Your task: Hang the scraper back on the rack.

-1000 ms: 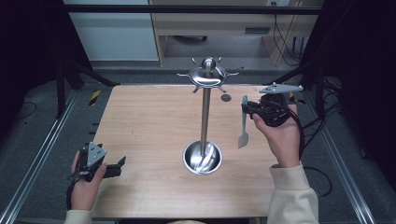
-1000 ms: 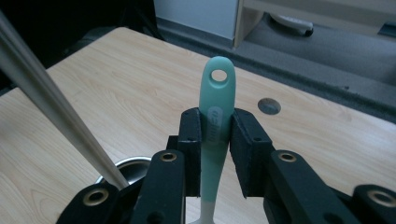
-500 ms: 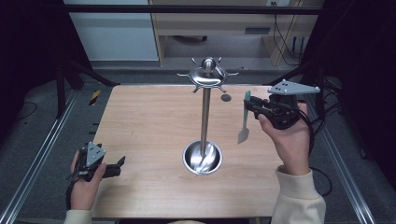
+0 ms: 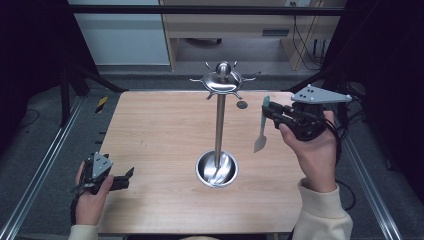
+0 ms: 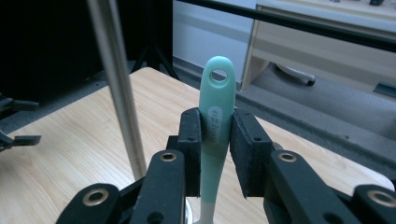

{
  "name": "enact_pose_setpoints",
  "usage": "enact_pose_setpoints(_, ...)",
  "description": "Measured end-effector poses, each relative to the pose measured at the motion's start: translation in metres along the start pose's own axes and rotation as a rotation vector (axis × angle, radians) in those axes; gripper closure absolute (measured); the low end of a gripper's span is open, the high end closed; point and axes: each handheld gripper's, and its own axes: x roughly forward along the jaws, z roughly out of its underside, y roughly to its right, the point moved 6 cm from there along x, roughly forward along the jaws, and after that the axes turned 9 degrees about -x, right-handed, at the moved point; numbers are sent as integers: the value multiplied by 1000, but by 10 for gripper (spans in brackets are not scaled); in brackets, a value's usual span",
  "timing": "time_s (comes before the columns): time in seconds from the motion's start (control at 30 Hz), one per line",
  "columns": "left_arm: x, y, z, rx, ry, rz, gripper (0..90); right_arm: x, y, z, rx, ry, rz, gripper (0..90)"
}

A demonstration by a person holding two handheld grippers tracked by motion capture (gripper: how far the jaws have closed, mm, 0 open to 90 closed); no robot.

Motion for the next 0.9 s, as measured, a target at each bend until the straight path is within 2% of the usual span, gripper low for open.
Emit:
enact_pose_setpoints(0.2, 0, 0, 0, 2, -1, 0, 21, -10, -13, -12, -35, 39, -17, 746)
enact_pose_setpoints(0.53, 0, -1, 0, -1, 4, -3, 21, -18, -26, -23, -65, 76, -39, 746)
enact_pose_setpoints(0.9, 0, -1, 0, 1, 0, 0, 21, -25, -32, -28, -77, 100, -57, 746)
